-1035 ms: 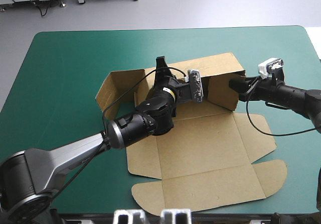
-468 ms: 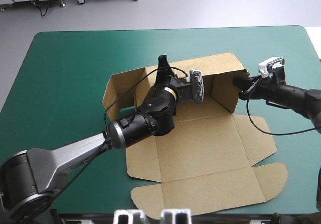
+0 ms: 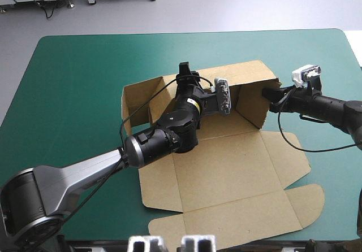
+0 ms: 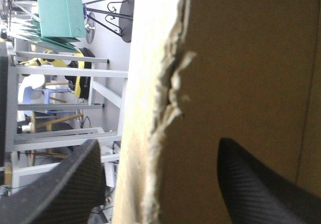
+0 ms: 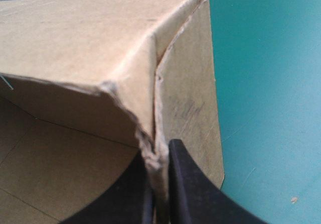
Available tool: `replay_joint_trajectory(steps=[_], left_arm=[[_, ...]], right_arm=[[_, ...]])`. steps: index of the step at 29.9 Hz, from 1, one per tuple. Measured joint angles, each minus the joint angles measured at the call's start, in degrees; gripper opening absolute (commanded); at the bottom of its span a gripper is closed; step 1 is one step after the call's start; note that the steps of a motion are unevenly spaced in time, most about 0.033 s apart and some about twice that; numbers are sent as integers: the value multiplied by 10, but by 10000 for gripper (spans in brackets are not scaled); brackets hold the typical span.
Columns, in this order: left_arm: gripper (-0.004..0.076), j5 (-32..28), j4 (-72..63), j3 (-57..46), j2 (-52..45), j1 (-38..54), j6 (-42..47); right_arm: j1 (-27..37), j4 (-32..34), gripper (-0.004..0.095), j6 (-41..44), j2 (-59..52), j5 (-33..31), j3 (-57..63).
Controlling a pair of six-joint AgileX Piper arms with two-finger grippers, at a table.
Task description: Fold the box
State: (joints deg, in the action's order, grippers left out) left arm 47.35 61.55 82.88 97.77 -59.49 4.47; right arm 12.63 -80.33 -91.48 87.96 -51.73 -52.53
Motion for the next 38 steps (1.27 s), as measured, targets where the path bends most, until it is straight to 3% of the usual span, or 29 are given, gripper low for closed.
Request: replay_joint_trajectory(steps=[15,17,22,23,33,38], left_arm=[[496,28,-25,-1,-63,-98,23],[416,43,-11,-1,-69,-112,28],[24,60,46,-1,-86,-128,58],[-4,60,58,-1,-91,-128,64],[-4,61,224,-1,-169,-122,144],[-4,59,217,7,-216,-48,185]], right_arm=[[0,21,0,52,-2,21,-1],[0,21,2,57,-2,23,-1],[0,21,2,71,-3,24,-1],[0,23,3,75,-3,24,-1],[-58,74,2,115,-39,90,-1],[-106,109,2,155,-67,148,-1]])
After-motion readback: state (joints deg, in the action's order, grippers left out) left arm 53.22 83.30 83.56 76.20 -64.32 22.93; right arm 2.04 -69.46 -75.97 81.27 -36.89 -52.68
